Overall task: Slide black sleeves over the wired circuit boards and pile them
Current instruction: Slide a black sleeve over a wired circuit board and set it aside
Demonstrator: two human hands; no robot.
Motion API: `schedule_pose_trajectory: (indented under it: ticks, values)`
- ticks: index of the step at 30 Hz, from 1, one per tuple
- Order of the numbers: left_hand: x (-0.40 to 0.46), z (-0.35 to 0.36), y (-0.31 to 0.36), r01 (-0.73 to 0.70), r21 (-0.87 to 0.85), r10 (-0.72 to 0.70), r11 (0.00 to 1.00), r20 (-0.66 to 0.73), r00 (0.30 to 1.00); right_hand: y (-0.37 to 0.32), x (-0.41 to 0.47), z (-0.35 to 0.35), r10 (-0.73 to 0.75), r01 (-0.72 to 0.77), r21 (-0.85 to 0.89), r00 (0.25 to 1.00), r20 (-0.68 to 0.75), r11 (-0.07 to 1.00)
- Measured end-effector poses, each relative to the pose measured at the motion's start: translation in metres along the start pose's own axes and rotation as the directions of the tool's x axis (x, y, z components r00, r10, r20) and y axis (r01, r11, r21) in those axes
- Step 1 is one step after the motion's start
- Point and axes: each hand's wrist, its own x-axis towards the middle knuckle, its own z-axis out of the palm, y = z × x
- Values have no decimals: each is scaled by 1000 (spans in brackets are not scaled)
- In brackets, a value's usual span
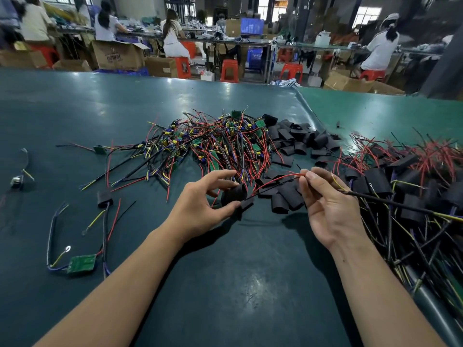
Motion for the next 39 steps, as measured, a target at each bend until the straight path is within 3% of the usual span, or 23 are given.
schedule_pose_trajectory:
  ticks: [7,11,19,26,39]
  values:
    - [-1,3,3,-39,-38,40,999,38,998,1,2,2,-2,4,28,998,-70,1000]
    - [0,3,3,-22,-29,24,999,65,998,-4,2,0,67,-65,68,997,-41,996]
    - [-1,2,1,-31,-47,34,998,67,997,1,3,-1,61,-64,-18,989,-132,998]
    - [-1,2,3,-22,-43,24,999,65,998,-9,1,0,178,-166,126,980,-92,978]
    - [-2,4,6,-65,-53,67,996,22,998,-4,1,0,88,-76,75,982,-165,994]
